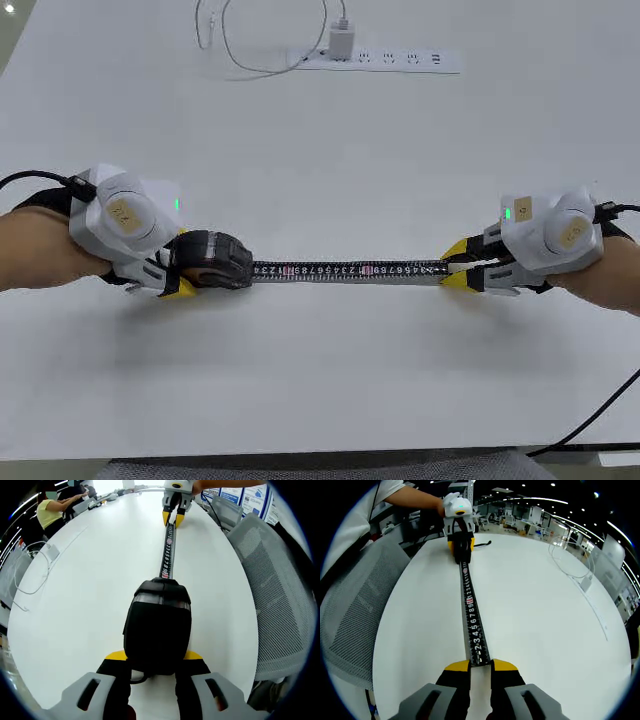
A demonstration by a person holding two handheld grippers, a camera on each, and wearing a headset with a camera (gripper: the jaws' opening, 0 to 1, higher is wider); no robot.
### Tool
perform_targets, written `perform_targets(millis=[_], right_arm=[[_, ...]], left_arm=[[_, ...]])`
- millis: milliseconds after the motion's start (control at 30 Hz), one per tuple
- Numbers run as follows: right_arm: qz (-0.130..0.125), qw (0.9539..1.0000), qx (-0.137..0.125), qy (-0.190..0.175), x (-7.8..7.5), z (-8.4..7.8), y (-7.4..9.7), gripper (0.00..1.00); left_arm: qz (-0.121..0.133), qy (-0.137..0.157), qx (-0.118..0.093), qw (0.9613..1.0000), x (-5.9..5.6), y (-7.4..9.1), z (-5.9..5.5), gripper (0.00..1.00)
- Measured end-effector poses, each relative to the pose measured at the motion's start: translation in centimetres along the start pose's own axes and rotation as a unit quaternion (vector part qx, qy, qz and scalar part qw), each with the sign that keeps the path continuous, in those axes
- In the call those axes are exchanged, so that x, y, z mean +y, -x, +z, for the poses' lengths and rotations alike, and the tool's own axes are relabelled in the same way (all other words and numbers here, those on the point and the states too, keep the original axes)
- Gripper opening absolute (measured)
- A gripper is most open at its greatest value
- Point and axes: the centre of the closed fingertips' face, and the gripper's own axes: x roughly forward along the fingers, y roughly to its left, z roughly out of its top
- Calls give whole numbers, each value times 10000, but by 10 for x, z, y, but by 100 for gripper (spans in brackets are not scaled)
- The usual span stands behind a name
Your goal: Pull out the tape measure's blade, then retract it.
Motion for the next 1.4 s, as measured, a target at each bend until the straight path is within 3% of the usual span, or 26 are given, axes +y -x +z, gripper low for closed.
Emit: perform_targets(millis=[167,633,700,733,833,1167,1233,1400], right_arm=[[-21,10000,-54,-78,0,1,1,14],[-52,9998,-114,-181,0,4,2,17],[-78,9994,-172,-301,-1,6,3,18],[-79,9992,-179,-346,-1,6,4,20],[-57,9974,-314,-648,-1,9,5,25],[-111,9977,-274,-610,-1,10,6,25],[-141,9972,-312,-657,1,13,6,26],[-260,9950,-453,-847,6,19,10,31]], left_arm=[[-2,169,-121,9998,3,4,3,32],[64,149,-177,9997,3,6,4,35],[88,294,-277,9991,4,7,5,38],[69,516,-413,9978,3,8,8,40],[110,497,-401,9979,5,8,4,42],[188,682,-535,9961,8,13,4,44],[152,949,-656,9932,6,17,6,44],[318,1093,-822,9901,7,25,6,47]])
